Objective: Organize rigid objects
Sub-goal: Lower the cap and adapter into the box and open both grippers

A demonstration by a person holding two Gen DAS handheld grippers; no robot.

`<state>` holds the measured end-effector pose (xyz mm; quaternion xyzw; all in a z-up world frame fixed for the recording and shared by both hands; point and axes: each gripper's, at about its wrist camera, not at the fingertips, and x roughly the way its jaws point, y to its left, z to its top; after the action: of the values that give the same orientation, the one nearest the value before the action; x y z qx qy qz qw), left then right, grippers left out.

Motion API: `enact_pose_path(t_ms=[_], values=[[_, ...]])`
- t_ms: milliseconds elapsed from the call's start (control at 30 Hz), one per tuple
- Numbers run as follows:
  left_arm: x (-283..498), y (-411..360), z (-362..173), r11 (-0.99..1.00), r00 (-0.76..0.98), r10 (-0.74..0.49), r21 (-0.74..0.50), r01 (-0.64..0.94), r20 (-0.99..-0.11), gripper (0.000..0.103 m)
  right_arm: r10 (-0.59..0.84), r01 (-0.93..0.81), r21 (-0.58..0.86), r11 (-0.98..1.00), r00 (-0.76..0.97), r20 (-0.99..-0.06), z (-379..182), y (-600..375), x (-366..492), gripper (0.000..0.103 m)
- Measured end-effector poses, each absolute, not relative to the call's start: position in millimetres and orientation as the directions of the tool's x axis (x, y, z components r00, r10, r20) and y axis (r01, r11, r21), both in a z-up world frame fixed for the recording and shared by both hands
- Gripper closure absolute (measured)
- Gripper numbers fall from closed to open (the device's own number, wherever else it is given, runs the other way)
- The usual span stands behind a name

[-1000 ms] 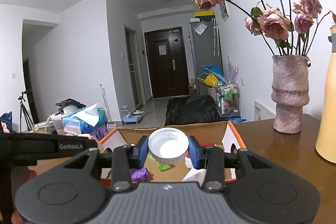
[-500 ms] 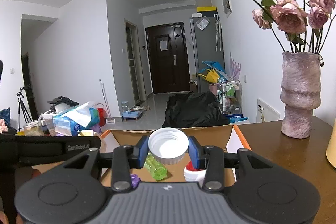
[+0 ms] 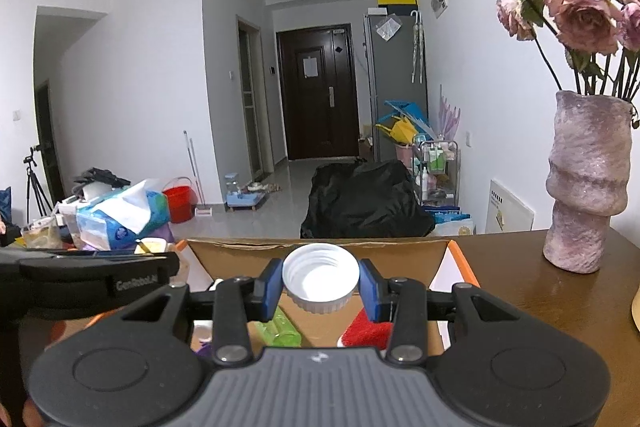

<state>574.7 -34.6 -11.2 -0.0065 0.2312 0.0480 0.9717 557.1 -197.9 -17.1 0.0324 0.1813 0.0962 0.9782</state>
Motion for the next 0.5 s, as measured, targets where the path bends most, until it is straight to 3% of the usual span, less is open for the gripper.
enact_pose_path(t_ms=[200,233,300,333,367,433,500], values=[[582,-33,-16,0.995,0.878,0.093,0.026,-0.092,-0.469,0.068,0.207,-0.187,0.090,0.978,0.894,-0.397,-19,-198,566,0.063],[582,-32,-15,0.994,0.880,0.103,0.029,-0.101,-0.463,0.064,0.209,-0.187,0.094,0.978,0.886,-0.413,-20,-199,568,0.063],[580,-31,-13,0.994,0.883,0.109,0.028,-0.108,-0.456,0.038,0.198,-0.168,0.107,0.980,0.881,-0.430,-21,-202,569,0.059],[580,-29,-13,0.993,0.883,0.117,0.026,-0.118,-0.454,0.013,0.190,-0.158,0.109,0.981,0.881,-0.434,-20,-204,569,0.047],[579,-29,-12,0.991,0.885,0.131,0.028,-0.132,-0.447,0.006,0.182,-0.149,0.111,0.983,0.881,-0.436,-20,-205,569,0.038],[577,-28,-10,0.989,0.888,0.147,0.040,-0.144,-0.436,0.001,0.159,-0.121,0.115,0.986,0.890,-0.427,-18,-210,567,0.007],[576,-26,-9,0.988,0.888,0.151,0.041,-0.149,-0.435,0.000,0.153,-0.108,0.130,0.986,0.899,-0.410,-15,-215,565,0.000]])
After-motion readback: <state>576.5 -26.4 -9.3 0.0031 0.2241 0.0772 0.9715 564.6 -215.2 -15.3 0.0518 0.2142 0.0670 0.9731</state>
